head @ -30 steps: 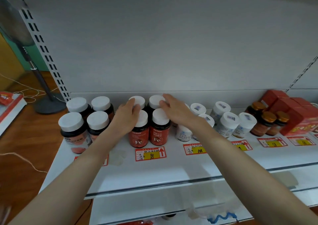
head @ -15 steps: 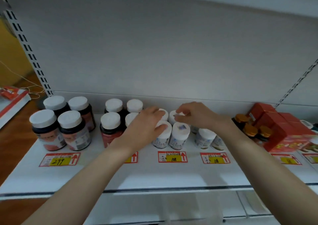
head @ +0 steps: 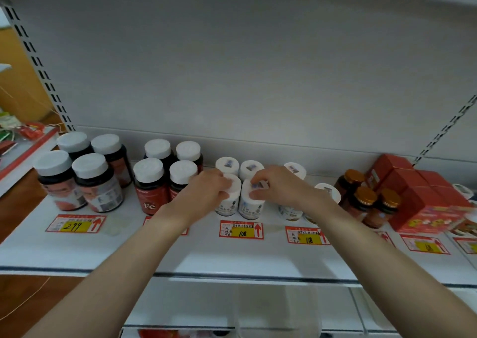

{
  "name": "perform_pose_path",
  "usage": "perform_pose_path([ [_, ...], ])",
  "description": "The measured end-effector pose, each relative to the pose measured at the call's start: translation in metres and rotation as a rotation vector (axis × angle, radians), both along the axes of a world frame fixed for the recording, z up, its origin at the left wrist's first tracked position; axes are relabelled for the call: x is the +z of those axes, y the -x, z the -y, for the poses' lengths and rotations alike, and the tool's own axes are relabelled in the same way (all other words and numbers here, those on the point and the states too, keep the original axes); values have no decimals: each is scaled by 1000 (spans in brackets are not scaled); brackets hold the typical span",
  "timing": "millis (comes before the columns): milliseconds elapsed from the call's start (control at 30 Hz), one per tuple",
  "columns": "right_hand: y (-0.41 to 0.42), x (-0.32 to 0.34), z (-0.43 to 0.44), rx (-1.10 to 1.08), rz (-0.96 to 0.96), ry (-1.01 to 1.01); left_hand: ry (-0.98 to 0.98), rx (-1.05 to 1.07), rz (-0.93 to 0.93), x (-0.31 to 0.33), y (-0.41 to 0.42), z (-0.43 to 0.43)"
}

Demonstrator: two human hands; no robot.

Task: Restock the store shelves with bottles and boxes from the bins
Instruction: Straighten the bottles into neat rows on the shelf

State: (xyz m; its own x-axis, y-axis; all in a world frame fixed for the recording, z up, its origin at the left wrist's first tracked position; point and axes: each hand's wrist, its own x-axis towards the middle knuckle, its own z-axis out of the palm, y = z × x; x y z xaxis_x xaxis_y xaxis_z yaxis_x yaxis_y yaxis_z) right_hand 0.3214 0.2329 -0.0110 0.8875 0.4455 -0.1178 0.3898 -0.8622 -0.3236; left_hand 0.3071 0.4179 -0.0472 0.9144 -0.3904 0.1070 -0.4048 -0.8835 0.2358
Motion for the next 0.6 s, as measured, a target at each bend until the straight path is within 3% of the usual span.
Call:
perform_pose_path([
  [600, -3, -8, 7, -46, -32, -46, 47, -21, 10, -1, 0, 8],
])
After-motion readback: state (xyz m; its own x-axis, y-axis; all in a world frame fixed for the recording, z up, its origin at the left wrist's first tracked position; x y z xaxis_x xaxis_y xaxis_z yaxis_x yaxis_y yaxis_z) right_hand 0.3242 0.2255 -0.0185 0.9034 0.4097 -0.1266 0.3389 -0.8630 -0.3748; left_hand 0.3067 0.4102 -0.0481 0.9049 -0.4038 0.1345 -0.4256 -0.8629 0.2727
